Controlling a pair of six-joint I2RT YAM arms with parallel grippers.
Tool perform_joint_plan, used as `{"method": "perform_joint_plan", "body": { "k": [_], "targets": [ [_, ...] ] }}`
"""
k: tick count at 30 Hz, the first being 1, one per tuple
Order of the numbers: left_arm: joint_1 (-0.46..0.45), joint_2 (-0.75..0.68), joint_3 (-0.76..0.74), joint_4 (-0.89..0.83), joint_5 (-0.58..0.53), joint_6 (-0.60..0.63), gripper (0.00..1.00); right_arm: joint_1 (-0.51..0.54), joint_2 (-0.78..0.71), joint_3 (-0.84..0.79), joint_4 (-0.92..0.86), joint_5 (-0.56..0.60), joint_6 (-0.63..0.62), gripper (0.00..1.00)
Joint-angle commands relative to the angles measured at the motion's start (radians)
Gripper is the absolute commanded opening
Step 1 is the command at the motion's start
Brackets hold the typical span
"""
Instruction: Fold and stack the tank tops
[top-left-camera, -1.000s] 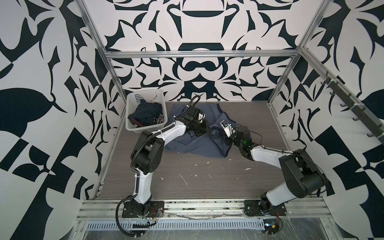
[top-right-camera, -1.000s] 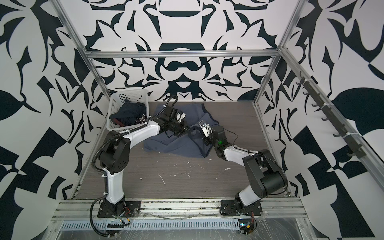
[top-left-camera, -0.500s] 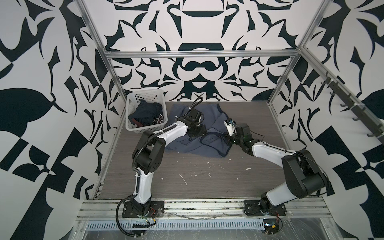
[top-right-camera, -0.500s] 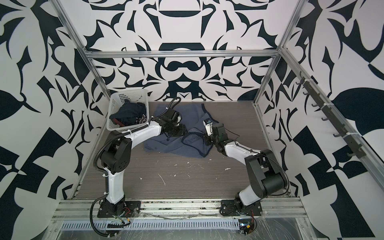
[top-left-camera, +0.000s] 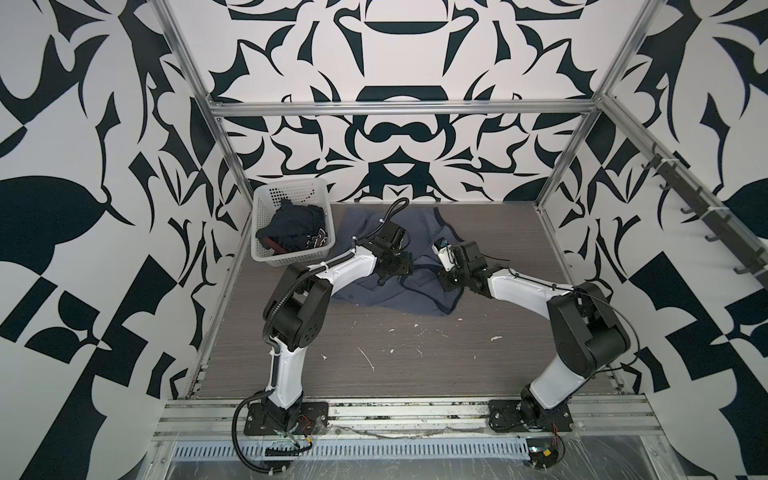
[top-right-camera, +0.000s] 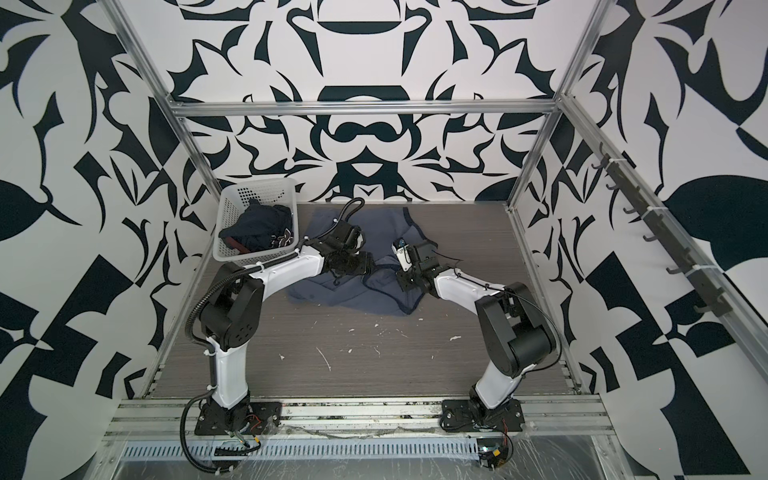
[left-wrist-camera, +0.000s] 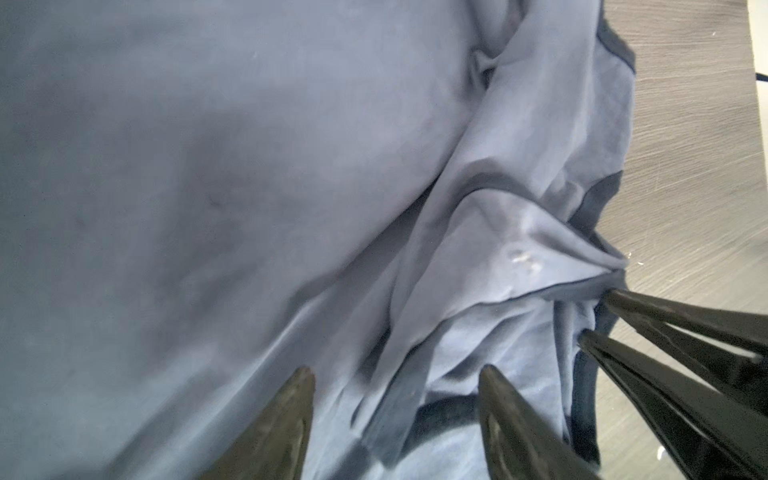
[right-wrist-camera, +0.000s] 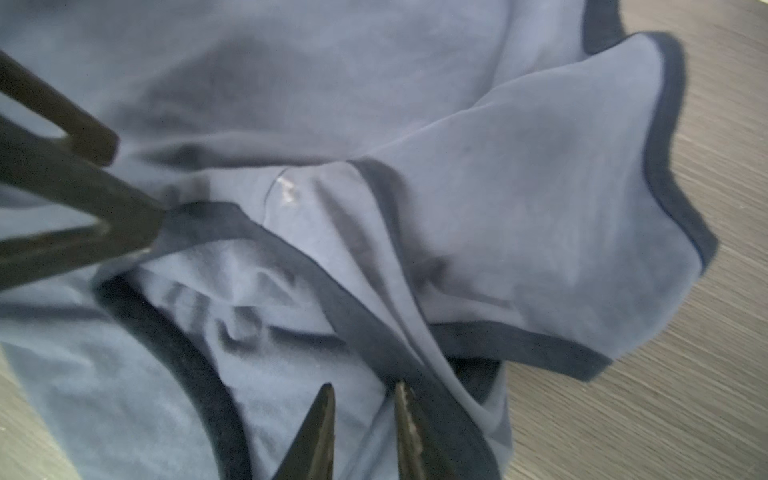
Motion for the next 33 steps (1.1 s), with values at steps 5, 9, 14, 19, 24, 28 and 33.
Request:
{"method": "perform_joint_plan", "body": {
  "k": [5, 9, 14, 19, 24, 28, 33],
  "targets": [
    [0.017, -0.041, -0.025, 0.055, 0.057, -0.029, 0.65, 0.010, 0.031, 0.068, -0.026, 0.143, -0.051, 0.27],
    [0.017, -0.029, -0.019, 0.060, 0.075, -0.029, 0.65, 0.018, 0.019, 0.056, 0.036, 0.192, -0.070, 0.24],
    [0.017, 0.019, 0.047, 0.038, 0.107, -0.029, 0.62, 0.018, 0.003, 0.053, 0.054, 0.169, -0.092, 0.23],
    [0.017, 0.114, 0.173, -0.005, 0.158, -0.022, 0.61, 0.018, 0.006, 0.053, 0.066, 0.166, -0.089, 0.22],
    [0.017, 0.196, 0.268, -0.044, 0.204, -0.023, 0.55, 0.017, 0.027, 0.072, 0.070, 0.175, -0.099, 0.21],
    [0.017, 0.251, 0.318, -0.049, 0.261, -0.029, 0.52, 0.003, 0.041, 0.088, 0.065, 0.149, -0.081, 0.21],
    [0.017, 0.311, 0.367, -0.066, 0.323, -0.036, 0.41, -0.006, 0.052, 0.094, 0.063, 0.131, -0.062, 0.20]
  ]
}}
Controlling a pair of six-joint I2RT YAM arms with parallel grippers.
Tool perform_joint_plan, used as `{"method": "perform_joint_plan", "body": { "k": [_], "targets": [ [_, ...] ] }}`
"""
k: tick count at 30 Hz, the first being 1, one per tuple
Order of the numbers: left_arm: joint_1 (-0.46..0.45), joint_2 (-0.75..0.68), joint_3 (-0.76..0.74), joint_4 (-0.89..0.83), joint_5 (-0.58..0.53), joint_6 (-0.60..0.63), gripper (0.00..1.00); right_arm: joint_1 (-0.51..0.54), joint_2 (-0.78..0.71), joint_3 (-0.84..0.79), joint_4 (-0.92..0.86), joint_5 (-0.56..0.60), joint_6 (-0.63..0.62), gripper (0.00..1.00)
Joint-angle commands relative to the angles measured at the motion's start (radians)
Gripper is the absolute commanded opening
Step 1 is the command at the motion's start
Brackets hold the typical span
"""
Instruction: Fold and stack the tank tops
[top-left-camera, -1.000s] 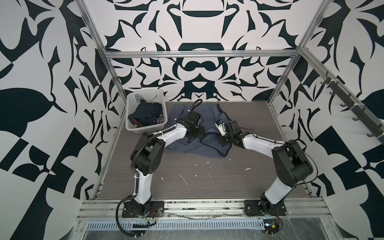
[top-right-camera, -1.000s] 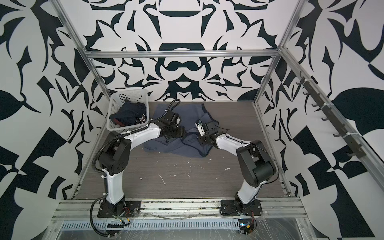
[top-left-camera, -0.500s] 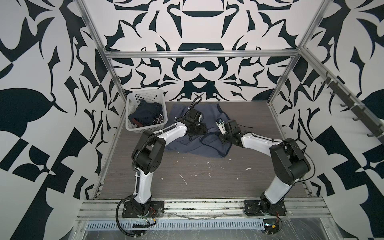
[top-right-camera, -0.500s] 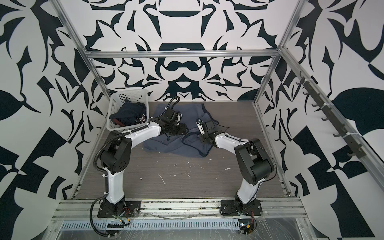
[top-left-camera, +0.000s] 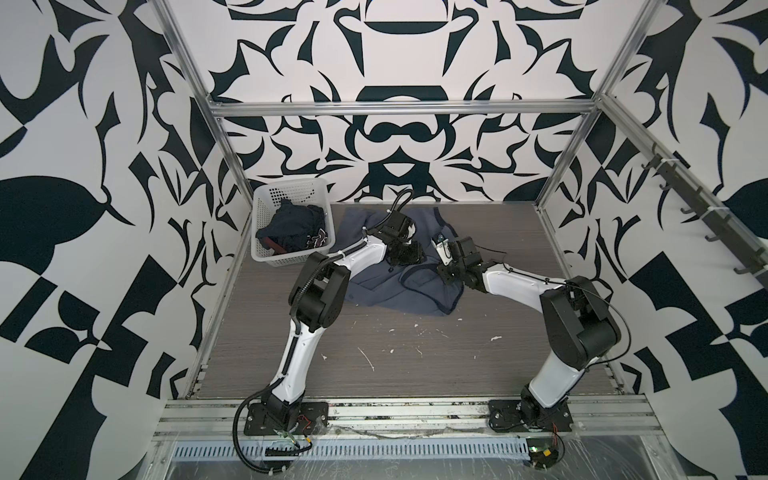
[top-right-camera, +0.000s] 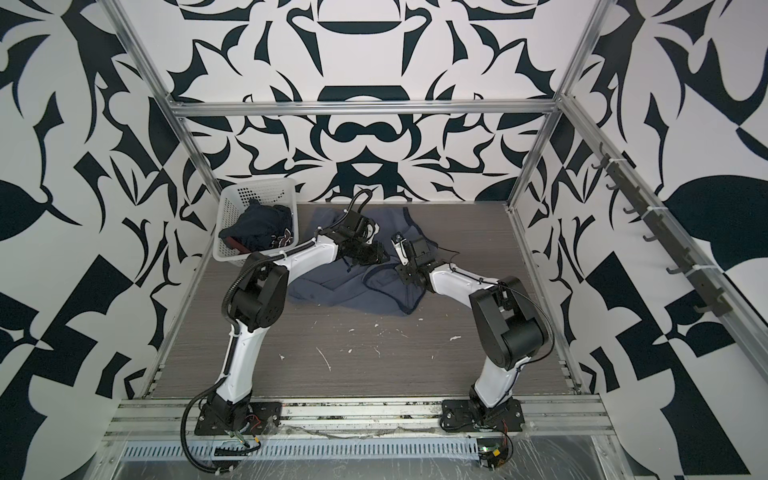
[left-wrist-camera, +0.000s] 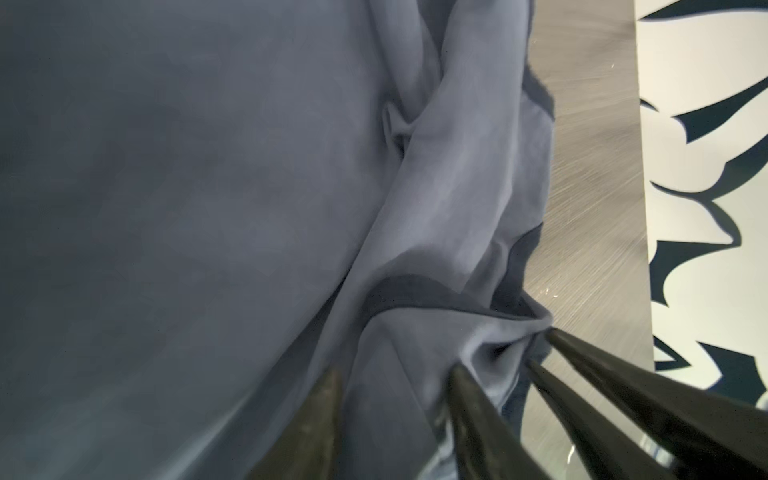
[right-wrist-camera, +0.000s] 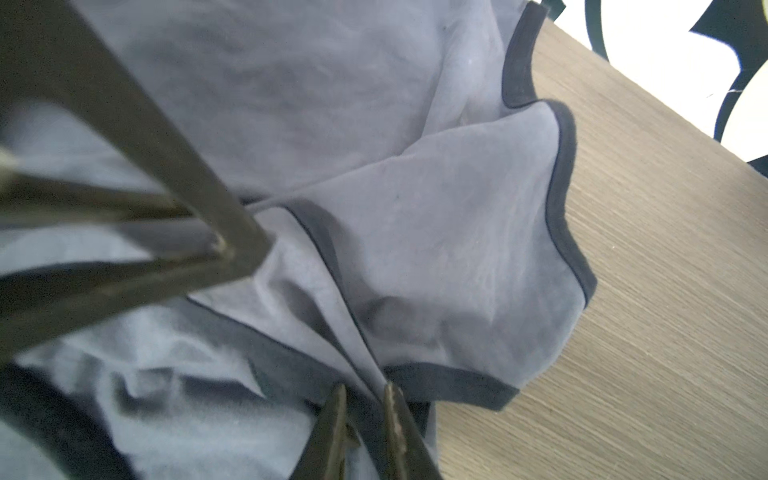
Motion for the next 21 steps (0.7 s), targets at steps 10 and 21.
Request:
{"method": "perform_joint_plan", "body": {
  "k": [10, 21],
  "targets": [
    [-0.002, -0.028, -0.049, 0.030, 0.159, -0.103, 0.06, -0.059, -0.201, -0.086, 0.020, -0.203, 0.513, 0.21],
    [-0.004, -0.179, -0.314, 0.460, 0.235, -0.525, 0.00, -0.038, -0.366, -0.455, 0.493, -0.375, 1.158, 0.19]
  ]
}}
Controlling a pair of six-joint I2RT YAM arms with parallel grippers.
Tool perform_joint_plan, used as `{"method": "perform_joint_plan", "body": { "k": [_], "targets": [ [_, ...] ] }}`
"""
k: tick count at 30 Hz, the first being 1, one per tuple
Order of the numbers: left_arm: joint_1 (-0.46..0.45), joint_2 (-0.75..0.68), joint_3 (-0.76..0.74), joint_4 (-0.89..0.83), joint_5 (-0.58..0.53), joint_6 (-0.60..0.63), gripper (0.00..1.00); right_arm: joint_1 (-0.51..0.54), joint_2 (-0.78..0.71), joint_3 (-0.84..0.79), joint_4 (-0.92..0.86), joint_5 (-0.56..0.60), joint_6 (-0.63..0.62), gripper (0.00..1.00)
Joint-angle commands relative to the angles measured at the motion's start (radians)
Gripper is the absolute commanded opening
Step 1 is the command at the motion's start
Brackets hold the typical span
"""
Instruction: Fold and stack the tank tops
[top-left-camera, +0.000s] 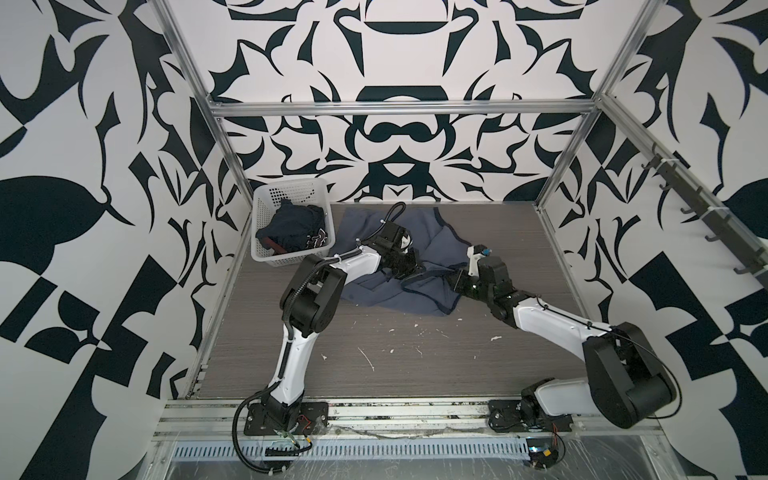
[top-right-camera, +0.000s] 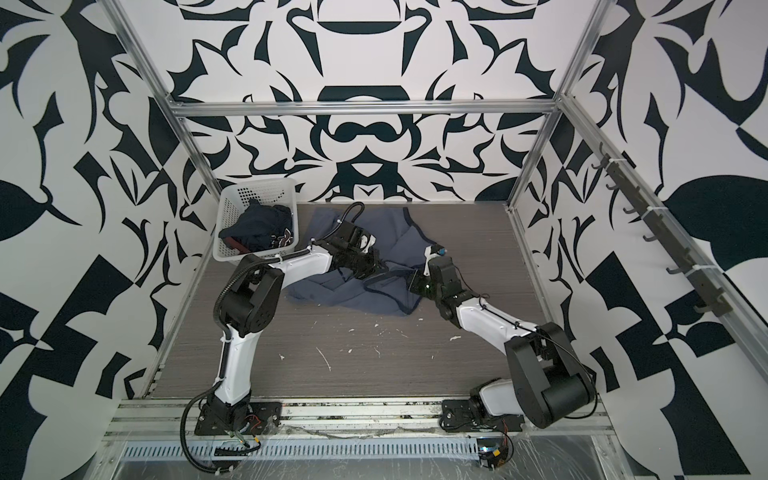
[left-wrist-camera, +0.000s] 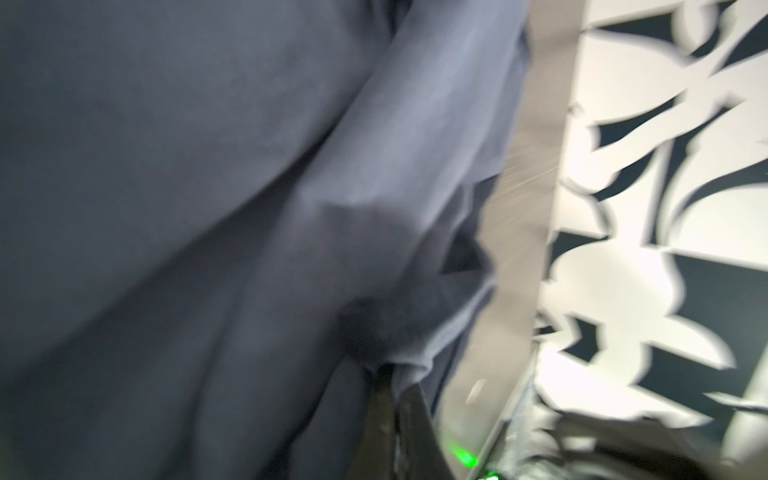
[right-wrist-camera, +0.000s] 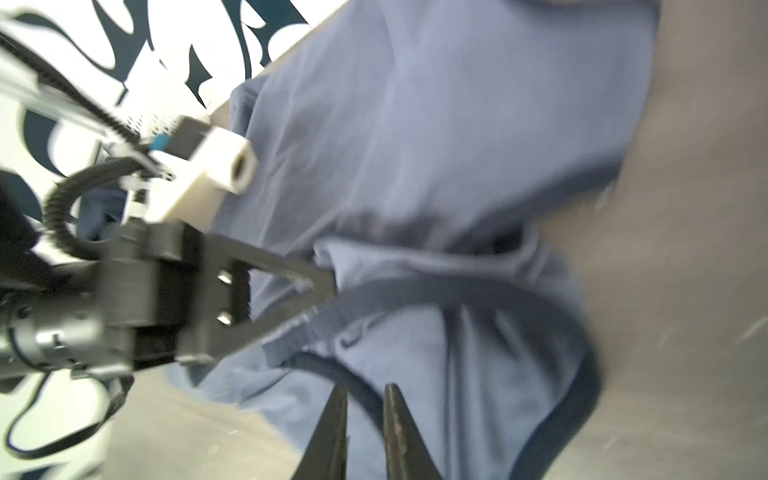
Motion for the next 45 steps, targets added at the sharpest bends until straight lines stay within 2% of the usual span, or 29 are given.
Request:
{"method": "perform_joint_plan", "body": {
  "k": [1, 9, 14, 23, 33, 45],
  "targets": [
    [-0.006, -0.057, -0.046, 0.227, 0.040, -0.212, 0.00, 0.018, -0.013, -0.043, 0.236, -0.065, 0.214, 0.19],
    [-0.030, -0.075, -0.063, 0.267, -0.022, -0.306, 0.00, 0.020, 0.160, -0.128, 0.728, -0.157, 0.389, 0.28],
    [-0.038, -0.083, -0.074, 0.272, -0.037, -0.326, 0.00, 0.019, 0.249, -0.126, 0.889, -0.158, 0.447, 0.32],
    [-0.041, -0.110, -0.105, 0.269, -0.051, -0.338, 0.00, 0.019, 0.208, -0.099, 0.746, -0.108, 0.374, 0.32],
    [-0.047, -0.121, -0.105, 0.270, -0.037, -0.349, 0.00, 0.015, 0.221, -0.092, 0.750, -0.105, 0.359, 0.30],
    [-0.079, -0.119, -0.102, 0.233, -0.039, -0.340, 0.00, 0.013, 0.197, -0.062, 0.680, -0.104, 0.298, 0.17]
  ]
}}
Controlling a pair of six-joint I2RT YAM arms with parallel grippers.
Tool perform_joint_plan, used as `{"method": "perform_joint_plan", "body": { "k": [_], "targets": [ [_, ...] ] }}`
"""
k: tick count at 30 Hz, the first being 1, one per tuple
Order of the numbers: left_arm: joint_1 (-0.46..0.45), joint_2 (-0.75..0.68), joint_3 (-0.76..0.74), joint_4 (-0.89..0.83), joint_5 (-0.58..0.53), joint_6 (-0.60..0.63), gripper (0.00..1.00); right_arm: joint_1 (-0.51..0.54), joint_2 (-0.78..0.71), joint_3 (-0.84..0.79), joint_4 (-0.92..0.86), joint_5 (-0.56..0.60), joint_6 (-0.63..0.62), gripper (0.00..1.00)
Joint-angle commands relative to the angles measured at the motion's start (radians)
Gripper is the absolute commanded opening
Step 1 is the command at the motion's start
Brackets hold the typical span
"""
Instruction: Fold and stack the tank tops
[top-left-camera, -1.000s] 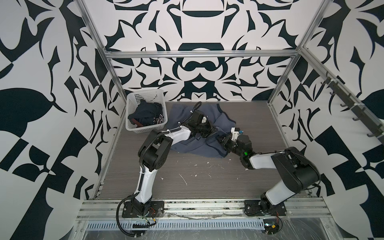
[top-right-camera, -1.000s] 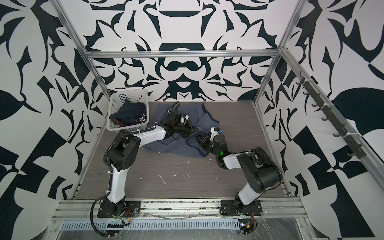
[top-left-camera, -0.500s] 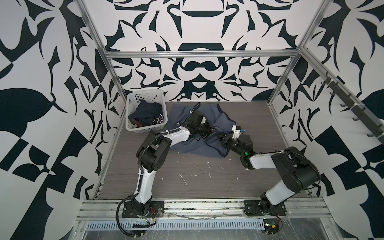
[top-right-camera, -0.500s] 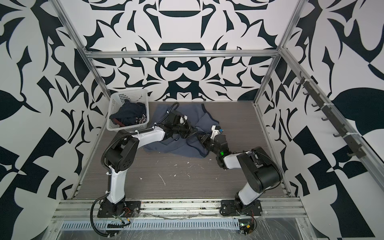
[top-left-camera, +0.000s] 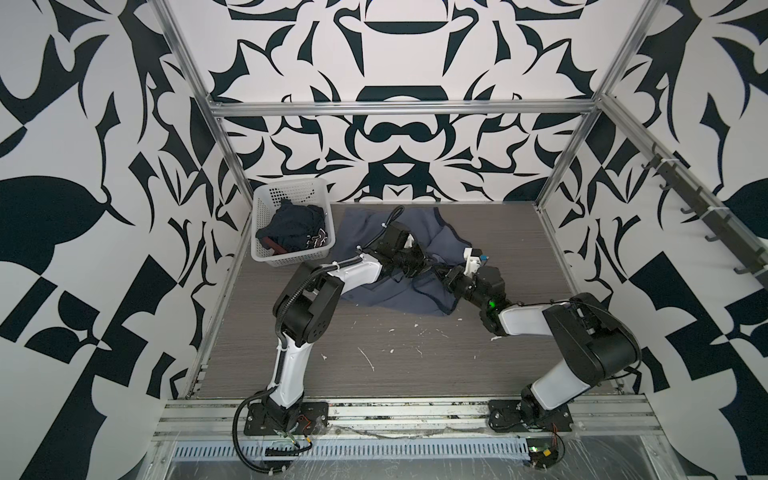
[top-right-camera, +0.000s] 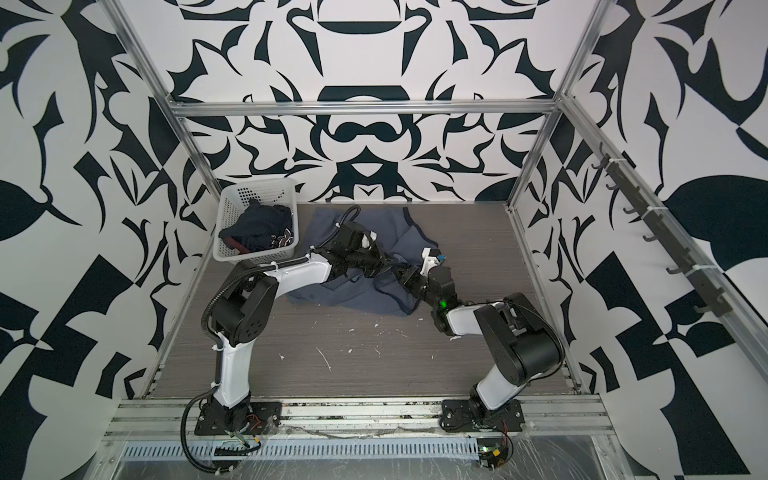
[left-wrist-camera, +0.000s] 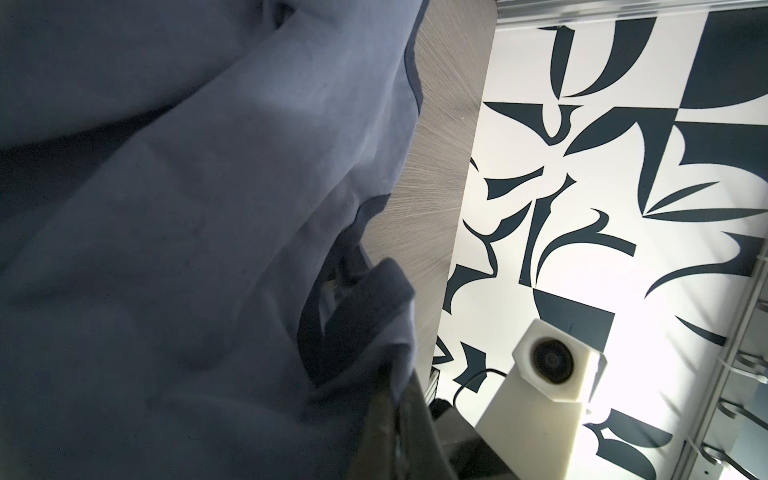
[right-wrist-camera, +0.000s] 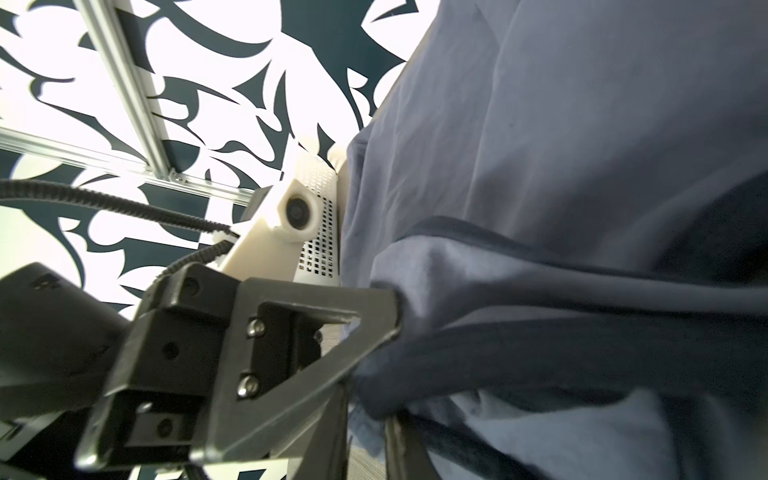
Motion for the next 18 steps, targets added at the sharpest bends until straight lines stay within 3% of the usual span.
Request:
{"method": "perform_joint_plan", "body": {
  "k": [1, 5, 9, 12, 18],
  "targets": [
    [-0.017, -0.045, -0.014, -0.012, 0.009, -0.003, 0.00, -0.003, -0.039, 0.037, -0.020, 0.013, -0.042, 0.16],
    [-0.017, -0.053, -0.013, -0.026, 0.007, 0.000, 0.00, -0.004, -0.053, 0.028, -0.037, 0.026, -0.057, 0.16],
    [-0.016, -0.063, -0.018, -0.011, 0.008, -0.009, 0.00, -0.004, -0.061, 0.012, -0.031, 0.026, -0.065, 0.31],
    [-0.017, -0.072, -0.017, -0.008, 0.010, -0.017, 0.00, -0.005, -0.062, -0.001, -0.016, 0.032, -0.064, 0.36],
    [-0.024, -0.082, -0.027, 0.000, 0.020, -0.027, 0.00, -0.015, -0.055, 0.013, 0.083, -0.020, -0.062, 0.38]
  ]
}}
